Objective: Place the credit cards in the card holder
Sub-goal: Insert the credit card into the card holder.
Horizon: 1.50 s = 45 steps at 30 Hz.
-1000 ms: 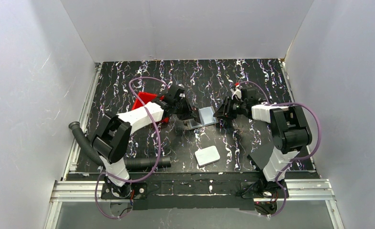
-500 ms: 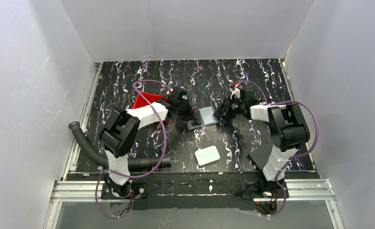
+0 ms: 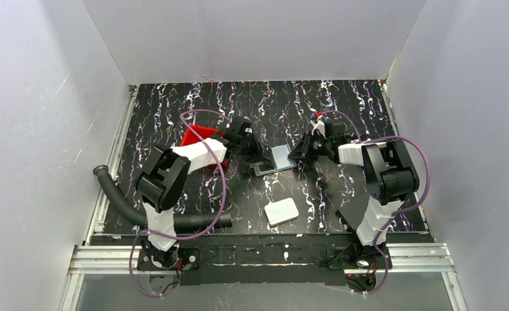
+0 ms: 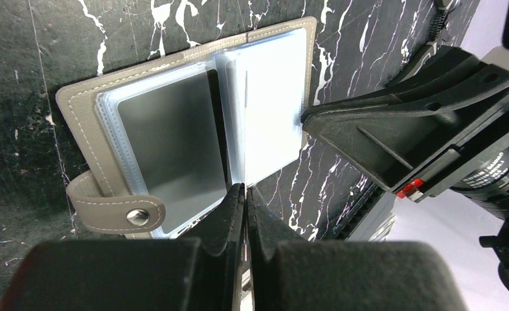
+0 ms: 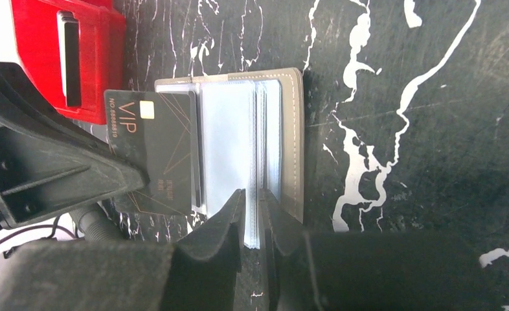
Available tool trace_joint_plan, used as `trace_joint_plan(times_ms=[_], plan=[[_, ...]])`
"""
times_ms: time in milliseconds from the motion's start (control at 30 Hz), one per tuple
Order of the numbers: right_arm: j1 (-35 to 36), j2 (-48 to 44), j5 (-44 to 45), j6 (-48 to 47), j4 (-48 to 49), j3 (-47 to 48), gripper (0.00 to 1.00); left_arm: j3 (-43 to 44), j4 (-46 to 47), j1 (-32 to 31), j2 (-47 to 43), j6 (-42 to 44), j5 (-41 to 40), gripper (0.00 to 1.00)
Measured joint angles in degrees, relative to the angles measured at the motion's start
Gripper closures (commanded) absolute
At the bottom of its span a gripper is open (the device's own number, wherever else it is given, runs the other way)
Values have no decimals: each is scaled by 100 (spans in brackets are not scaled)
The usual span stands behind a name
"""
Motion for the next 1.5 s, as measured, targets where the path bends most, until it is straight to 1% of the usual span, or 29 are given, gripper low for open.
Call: trace_joint_plan(times_ms=[233,500,867,1067,1500], plan=[[28,20,-22,24,13,-37,80,0,4,66,33,-66,133,100],[28,66,-44,26,42,-37,81,4,-2,74,271,-164,264,100],[31,74,-44,26,48,-37,82,-15,7,105,271,-262,330,100],[57,98,-46,48,138,-37,83,-186,295,166,271,-411,463,100],[149,146,-118,374,433,-76,87,-190,597,179,275,-535,457,100]])
